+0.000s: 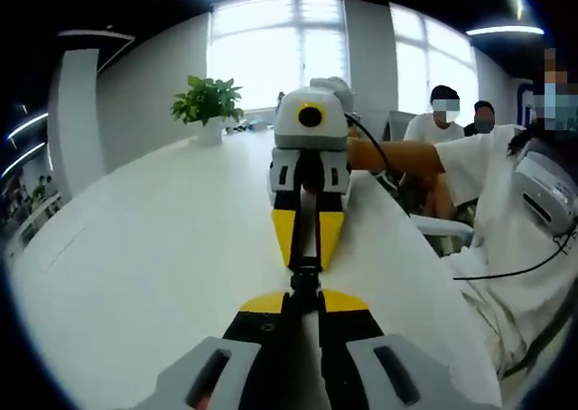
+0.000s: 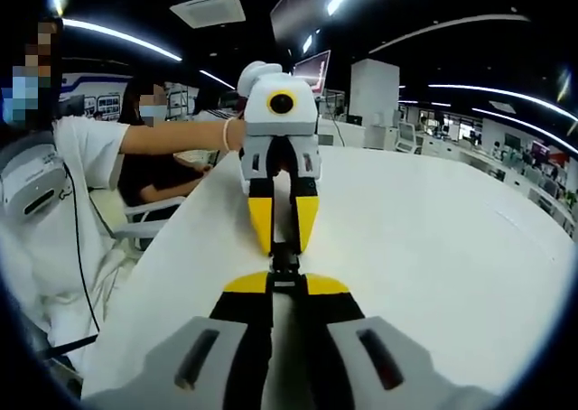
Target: Snap the two parts of the plastic buckle together until the buckle closes and remains connected.
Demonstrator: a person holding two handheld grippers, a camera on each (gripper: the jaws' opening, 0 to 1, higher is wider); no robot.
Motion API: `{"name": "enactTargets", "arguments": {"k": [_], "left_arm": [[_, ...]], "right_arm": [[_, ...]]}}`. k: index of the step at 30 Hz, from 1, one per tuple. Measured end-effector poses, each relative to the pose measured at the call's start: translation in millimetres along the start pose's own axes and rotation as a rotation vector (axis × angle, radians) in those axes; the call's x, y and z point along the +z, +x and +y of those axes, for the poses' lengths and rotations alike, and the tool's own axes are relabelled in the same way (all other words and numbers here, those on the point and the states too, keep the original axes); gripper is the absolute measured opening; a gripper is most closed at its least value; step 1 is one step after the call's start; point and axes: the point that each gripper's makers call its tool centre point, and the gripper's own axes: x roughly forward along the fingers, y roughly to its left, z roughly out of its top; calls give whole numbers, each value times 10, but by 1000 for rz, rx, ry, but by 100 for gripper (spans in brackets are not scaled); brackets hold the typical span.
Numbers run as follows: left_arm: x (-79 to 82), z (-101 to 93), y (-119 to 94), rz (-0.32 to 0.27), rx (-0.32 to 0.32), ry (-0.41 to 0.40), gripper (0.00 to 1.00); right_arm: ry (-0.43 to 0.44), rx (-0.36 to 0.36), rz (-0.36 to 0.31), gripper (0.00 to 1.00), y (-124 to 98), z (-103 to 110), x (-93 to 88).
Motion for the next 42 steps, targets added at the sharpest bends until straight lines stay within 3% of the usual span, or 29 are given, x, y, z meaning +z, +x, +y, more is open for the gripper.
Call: {"name": "enactTargets", "arguments": {"k": [9,10,13,17,19,23,24,27,32,38,42], "left_arm": [[17,-21,19,7,-4,-12,9],[40,-26,71,-4,-9,-19,9],[66,-57,35,11,-11,-6,9],[37,-77,51,11,-13,-20,10],[45,-58,45,6,-22,-68,10],[43,-44,35,5,-21,-72,11],[31,-93,51,11,11,-33,11],[42,-117,64,0,22,-13,12],[52,-95,64,-9,9,-54,18],[58,-109,77,0,41,-41,24],[208,-102,29,-80,88,-41,27]], "right_arm": [[16,12,11,9,12,-10,12],[22,36,-35,9,73,34,96],[4,25,13,9,21,-20,84],[5,26,12,9,6,-15,93],[36,33,15,10,-8,-7,88],[7,23,15,11,-21,27,83],[8,20,13,11,-28,32,77],[12,19,1,12,-36,28,58],[22,3,-10,16,-55,26,36],[20,-3,-10,12,-62,26,16],[24,-10,-16,12,-71,-1,-2]]}}
